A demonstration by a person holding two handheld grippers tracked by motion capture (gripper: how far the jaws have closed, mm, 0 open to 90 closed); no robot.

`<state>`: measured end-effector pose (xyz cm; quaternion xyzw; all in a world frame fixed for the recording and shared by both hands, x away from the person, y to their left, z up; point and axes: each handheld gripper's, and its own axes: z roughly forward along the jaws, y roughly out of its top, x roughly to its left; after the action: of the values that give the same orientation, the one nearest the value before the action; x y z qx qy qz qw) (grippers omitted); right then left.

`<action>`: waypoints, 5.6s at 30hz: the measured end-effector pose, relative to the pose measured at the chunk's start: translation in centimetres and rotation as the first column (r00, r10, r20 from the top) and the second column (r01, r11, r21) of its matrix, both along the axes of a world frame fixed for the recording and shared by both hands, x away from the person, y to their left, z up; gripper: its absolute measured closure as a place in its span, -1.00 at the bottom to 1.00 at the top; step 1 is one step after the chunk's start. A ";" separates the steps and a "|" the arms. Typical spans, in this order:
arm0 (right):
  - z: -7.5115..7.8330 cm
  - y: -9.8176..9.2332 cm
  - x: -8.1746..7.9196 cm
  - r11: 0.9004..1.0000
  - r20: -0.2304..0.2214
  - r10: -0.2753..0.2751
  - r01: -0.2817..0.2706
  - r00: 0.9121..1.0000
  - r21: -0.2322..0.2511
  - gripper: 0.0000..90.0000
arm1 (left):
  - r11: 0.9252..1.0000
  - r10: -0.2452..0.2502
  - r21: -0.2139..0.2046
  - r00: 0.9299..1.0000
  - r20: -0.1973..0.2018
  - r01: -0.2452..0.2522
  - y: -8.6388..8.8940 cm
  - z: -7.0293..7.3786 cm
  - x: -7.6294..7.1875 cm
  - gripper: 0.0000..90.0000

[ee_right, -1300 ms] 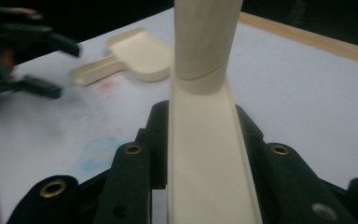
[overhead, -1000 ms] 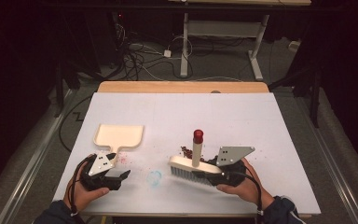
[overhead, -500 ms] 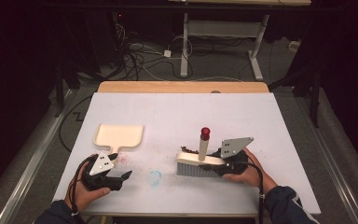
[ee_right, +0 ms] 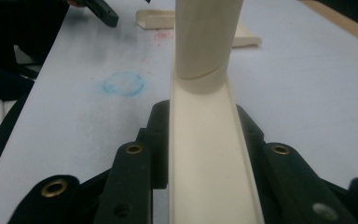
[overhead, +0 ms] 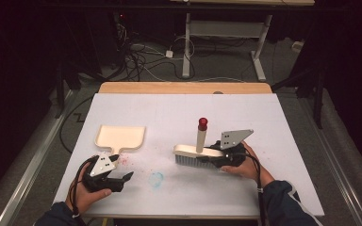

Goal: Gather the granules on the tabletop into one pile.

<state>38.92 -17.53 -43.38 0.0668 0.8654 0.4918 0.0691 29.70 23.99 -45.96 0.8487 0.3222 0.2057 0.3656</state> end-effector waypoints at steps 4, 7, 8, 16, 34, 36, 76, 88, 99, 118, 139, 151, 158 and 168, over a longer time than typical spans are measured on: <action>1.2 -0.3 0.5 0.998 0.022 -0.047 0.046 0.999 0.045 0.49 | 1.000 0.005 0.000 1.000 0.003 -0.005 0.0 0.0 0.1 -0.55; 2.0 -0.2 1.7 0.992 0.052 -0.108 0.104 0.993 0.068 0.49 | 1.000 0.018 -0.004 1.000 0.009 -0.018 0.1 0.1 0.2 -0.55; 2.1 0.2 3.0 0.989 0.059 -0.137 0.133 0.989 0.064 0.49 | 1.000 0.023 -0.006 1.000 0.009 -0.023 0.1 0.1 0.2 -0.55; 0.0 2.5 6.6 0.966 0.107 -0.253 0.258 0.962 -0.031 0.49 | 1.000 0.017 0.011 1.000 0.004 -0.017 0.1 -0.1 0.3 -0.55; -2.0 2.3 3.3 0.999 0.100 -0.026 0.029 0.995 -0.034 0.47 | 1.000 0.011 0.019 1.000 -0.002 -0.011 0.1 -0.2 0.1 -0.55; -1.9 1.7 2.8 0.999 0.097 -0.010 0.013 0.995 -0.032 0.47 | 1.000 0.011 0.021 1.000 -0.002 -0.011 0.1 -0.2 0.1 -0.55; 0.3 9.1 -0.9 0.904 0.037 -0.418 0.420 0.908 -0.078 0.49 | 1.000 0.001 0.026 1.000 0.005 -0.001 0.0 0.0 0.0 -0.55; 2.5 4.2 -2.5 0.887 0.026 -0.448 0.448 0.894 -0.116 0.49 | 1.000 0.002 0.025 1.000 0.005 -0.002 0.0 0.1 -0.1 -0.55; 3.8 1.5 -4.5 0.928 -0.015 -0.373 0.373 0.928 0.006 0.49 | 0.999 -0.001 0.032 1.000 0.009 0.001 0.0 0.1 -0.1 -0.55; 1.6 1.0 -7.4 0.973 -0.072 -0.231 0.231 0.970 -0.006 0.49 | 0.999 -0.001 0.048 1.000 0.030 -0.001 0.1 0.3 -0.4 -0.55; 2.7 -9.6 -10.3 0.948 -0.191 -0.318 0.306 0.929 -0.091 0.49 | 0.998 -0.001 0.057 0.999 0.033 0.000 -0.2 0.3 -0.3 -0.55; 1.3 -13.4 -4.2 0.925 -0.294 -0.373 0.326 0.880 -0.196 0.39 | 0.997 -0.013 0.077 1.000 0.023 0.011 -0.5 0.1 -0.2 -0.55; 0.9 -13.9 -0.7 0.892 -0.285 -0.432 0.360 0.856 -0.273 0.19 | 0.997 -0.018 0.082 1.000 0.017 0.017 -0.7 -0.1 -0.1 -0.55; 0.1 -16.2 4.0 0.783 -0.256 -0.614 0.536 0.746 -0.315 0.09 | 0.996 -0.023 0.082 1.000 0.010 0.022 -0.6 -0.2 -0.1 -0.55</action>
<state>42.89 -33.77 -43.32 0.4087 0.8491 0.3269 0.0724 29.64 23.35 -46.11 0.8653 0.3019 0.2192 0.3346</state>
